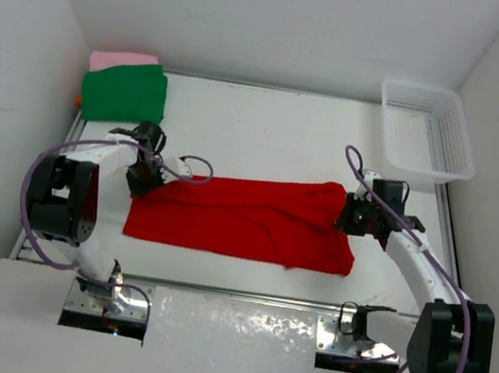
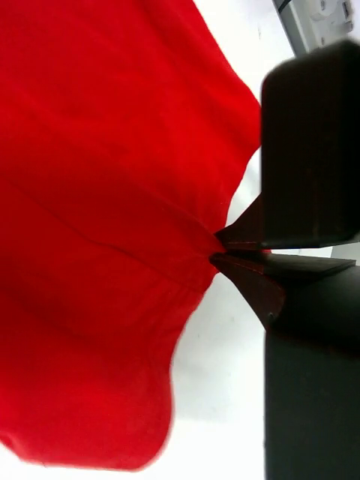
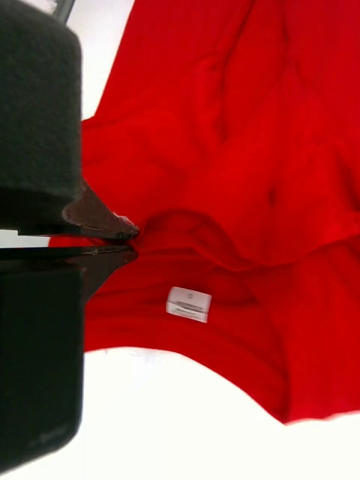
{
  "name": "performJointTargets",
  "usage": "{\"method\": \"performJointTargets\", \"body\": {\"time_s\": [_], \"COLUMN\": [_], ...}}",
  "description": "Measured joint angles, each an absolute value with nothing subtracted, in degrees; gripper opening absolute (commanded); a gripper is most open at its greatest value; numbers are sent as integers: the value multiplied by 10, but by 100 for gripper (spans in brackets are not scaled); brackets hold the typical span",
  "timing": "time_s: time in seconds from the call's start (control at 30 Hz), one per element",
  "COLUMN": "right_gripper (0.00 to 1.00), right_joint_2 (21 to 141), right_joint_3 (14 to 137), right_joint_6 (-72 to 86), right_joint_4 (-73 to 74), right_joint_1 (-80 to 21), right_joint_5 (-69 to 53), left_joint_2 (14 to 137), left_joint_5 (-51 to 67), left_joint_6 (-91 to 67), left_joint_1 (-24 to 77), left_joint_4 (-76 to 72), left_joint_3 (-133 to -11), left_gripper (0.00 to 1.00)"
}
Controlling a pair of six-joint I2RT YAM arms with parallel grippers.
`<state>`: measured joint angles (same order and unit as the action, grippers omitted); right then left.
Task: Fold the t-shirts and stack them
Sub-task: Fold the other side of the tshirt into a rectangle
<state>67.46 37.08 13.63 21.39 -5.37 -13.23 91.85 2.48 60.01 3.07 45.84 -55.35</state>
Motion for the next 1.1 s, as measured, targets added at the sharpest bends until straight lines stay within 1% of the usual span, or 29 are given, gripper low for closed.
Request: {"method": "performJointTargets", "body": {"time_s": [0.1,0.13,0.2,0.23,0.27,0.33,0.37,0.4,0.47,0.53,0.67,0.73,0.87,0.9,0.93,0.97,1.0,1.1], "right_gripper": [0,0,0,0,0,0,0,0,0,0,0,0,1,4,24,36,52,54], "right_joint_2": [675,675,675,676,678,685,688,689,689,689,689,690,701,704,707,709,710,707], "right_joint_3": [350,347,347,347,347,347,347,347,347,347,347,342,323,316,306,297,288,270], "right_joint_6": [141,142,141,141,140,139,139,139,139,138,137,137,149,154,166,178,189,222], "right_joint_4": [214,214,214,214,214,214,215,215,215,214,209,203,190,187,182,180,180,183], "right_joint_1": [-54,-54,-54,-54,-54,-54,-54,-54,-54,-54,-54,-54,-54,-54,-53,-53,-50,-36], "right_joint_5": [-136,-135,-134,-131,-129,-124,-124,-123,-125,-128,-139,-142,-144,-144,-144,-145,-147,-152], "left_joint_2": [927,931,938,941,944,948,948,948,948,947,955,973,1044,1069,1099,1129,1164,1244], "left_joint_5": [26,26,21,18,11,-5,-13,-20,-25,-15,57,108,185,199,215,234,254,304], "left_joint_6": [603,604,609,611,617,619,621,626,628,619,536,478,385,369,352,338,323,284], "left_joint_1": [31,31,31,31,31,31,31,31,31,31,56,107,262,298,332,362,392,432], "left_joint_4": [470,474,484,491,502,528,538,546,560,566,545,500,390,366,341,320,306,296], "left_joint_3": [-553,-554,-555,-557,-560,-573,-582,-592,-623,-675,-834,-911,-973,-978,-983,-985,-992,-1020], "left_gripper": [8,15,21,34,40,42,52,58,58,62,61,61,60,61,61,61,61,59]}}
